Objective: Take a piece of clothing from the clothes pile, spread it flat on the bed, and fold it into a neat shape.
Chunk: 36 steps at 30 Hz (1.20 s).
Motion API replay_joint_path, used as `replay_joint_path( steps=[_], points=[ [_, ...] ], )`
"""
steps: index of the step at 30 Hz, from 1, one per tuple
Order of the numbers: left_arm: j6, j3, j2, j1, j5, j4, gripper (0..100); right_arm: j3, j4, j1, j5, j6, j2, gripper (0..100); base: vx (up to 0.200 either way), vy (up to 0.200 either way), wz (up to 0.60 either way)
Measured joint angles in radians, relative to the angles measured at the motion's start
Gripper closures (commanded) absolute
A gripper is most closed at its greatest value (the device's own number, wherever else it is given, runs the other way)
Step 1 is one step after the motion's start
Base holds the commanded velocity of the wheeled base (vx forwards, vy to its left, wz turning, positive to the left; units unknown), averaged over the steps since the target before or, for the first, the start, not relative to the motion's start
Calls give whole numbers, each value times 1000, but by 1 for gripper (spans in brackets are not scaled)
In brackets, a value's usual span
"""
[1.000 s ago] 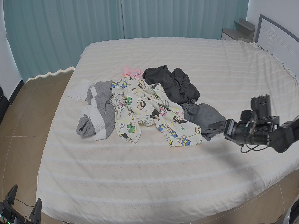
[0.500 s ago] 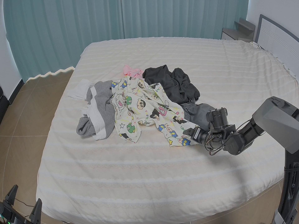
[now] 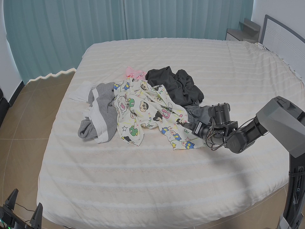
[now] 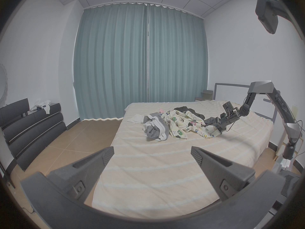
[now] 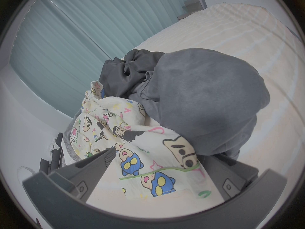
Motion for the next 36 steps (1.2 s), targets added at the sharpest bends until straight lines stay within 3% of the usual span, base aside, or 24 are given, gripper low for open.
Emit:
replay_joint_path(
  steps=[11,12,23,36],
  points=[
    [0,0,0,0,0,0,0,-61,0,22,-1,-8,62,0,0,0,0],
    [0,0,0,0,0,0,0,-70,-1,22,-1,-8,68,100,0,0,0],
    [0,0,0,0,-1,0,0,-60,-3,30,-8,-3,78,100,0,0,0],
    [7,0,0,0,-1,-1,0,230,-124,49,60,5,-181,100,0,0,0]
  ],
)
